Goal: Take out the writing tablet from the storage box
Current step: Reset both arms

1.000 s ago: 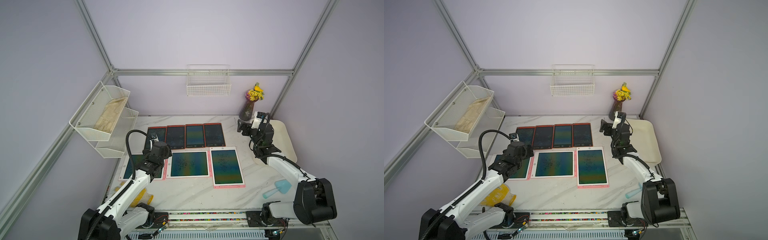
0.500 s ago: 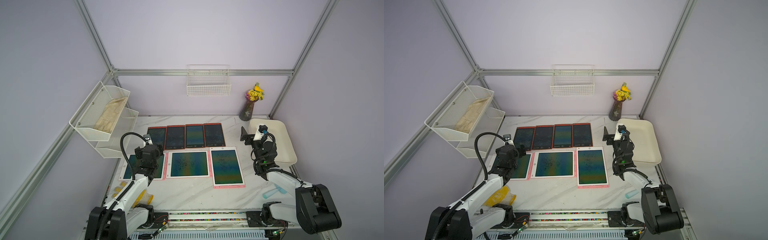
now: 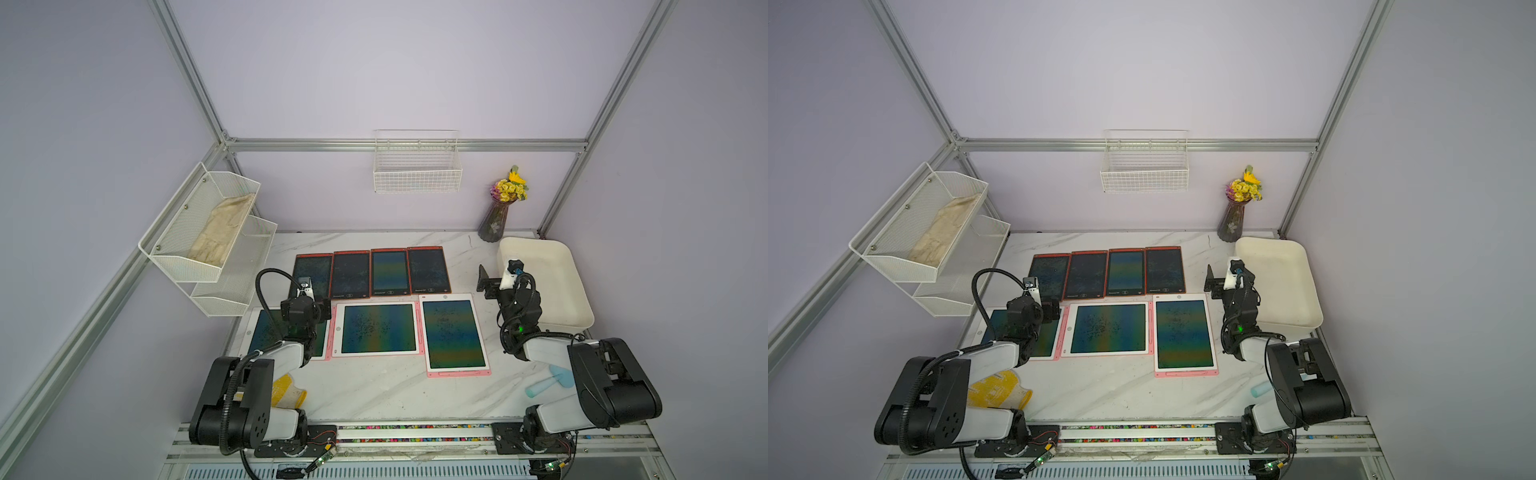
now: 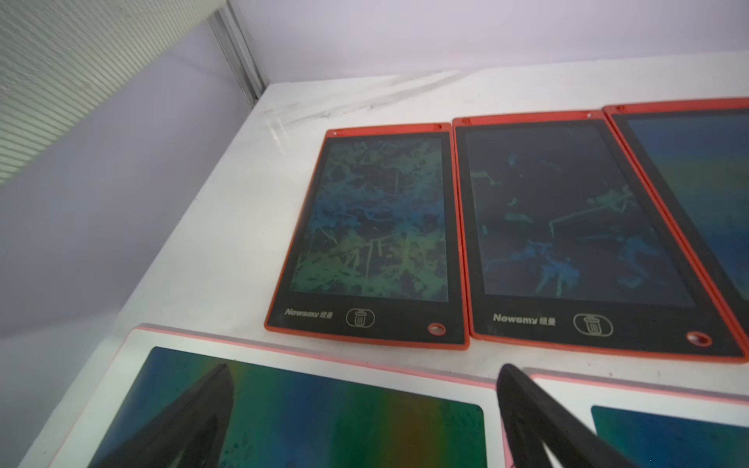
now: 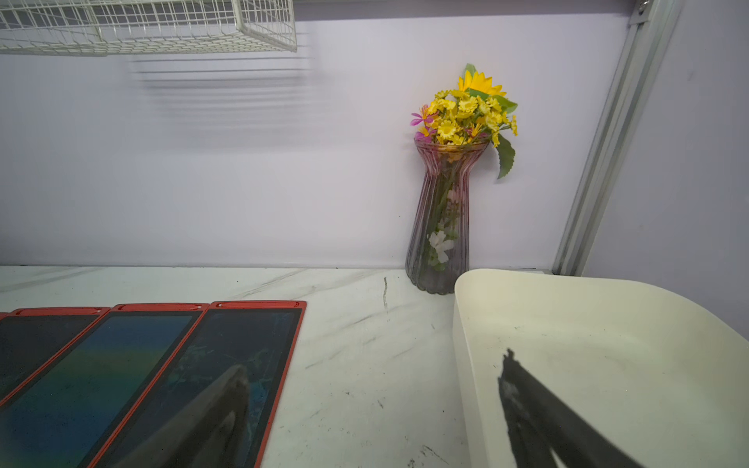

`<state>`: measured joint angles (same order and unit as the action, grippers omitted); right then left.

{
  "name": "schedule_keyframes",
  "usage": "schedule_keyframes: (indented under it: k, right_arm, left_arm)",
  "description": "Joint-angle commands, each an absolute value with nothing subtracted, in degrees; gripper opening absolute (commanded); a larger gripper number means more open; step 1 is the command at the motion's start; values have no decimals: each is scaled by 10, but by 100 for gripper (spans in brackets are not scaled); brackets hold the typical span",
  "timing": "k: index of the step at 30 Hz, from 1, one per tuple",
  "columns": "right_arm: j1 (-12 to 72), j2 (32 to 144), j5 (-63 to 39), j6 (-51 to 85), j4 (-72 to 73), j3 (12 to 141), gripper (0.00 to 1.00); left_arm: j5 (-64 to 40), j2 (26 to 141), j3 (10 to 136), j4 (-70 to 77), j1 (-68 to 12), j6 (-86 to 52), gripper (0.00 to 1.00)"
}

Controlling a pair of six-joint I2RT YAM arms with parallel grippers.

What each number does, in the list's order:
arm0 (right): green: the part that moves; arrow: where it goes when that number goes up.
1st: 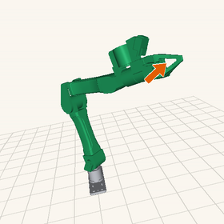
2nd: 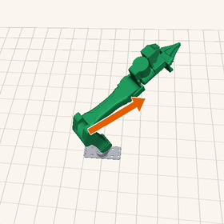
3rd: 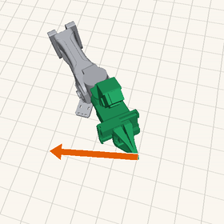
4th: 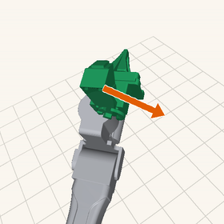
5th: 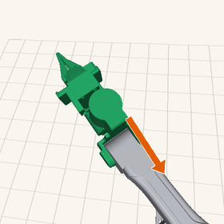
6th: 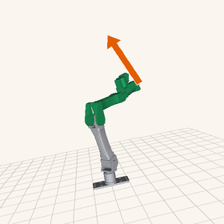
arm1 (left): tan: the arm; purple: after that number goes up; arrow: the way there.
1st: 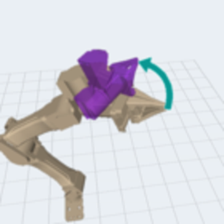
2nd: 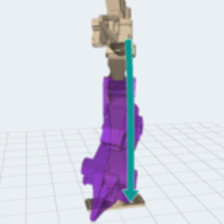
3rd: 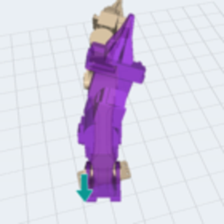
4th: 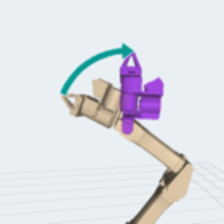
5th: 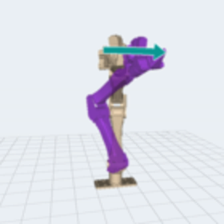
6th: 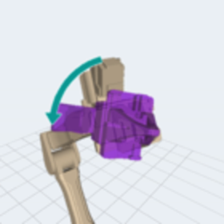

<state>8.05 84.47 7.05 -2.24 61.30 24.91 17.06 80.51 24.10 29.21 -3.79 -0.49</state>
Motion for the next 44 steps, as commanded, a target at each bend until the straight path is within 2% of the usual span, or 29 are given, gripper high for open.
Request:
schedule_keyframes:
  k: [1,7,10,14,20,24,27,44]
  right_arm:
    - [75,858,93,-34,679,242,97]
    - [39,879,37,0,727,234,97]
    - [32,900,12,5,732,249,97]
    - [28,927,-11,-4,754,259,97]
    - [25,1022,-24,-18,893,238,97]
    - [23,1019,-11,-9,858,253,97]
    - [22,1020,39,18,832,269,97]
    - [20,1014,47,13,835,262,97]
  left_arm:
    - [128,837,277,364,-33,24,100]
    - [52,857,256,422,-7,20,100]
    - [47,873,227,499,-4,20,100]
    - [40,877,230,492,-1,19,100]
    - [37,895,210,544,9,7,100]
    - [36,895,212,540,9,7,100]
    - [36,895,214,536,10,7,100]
    - [36,893,213,537,10,6,100]
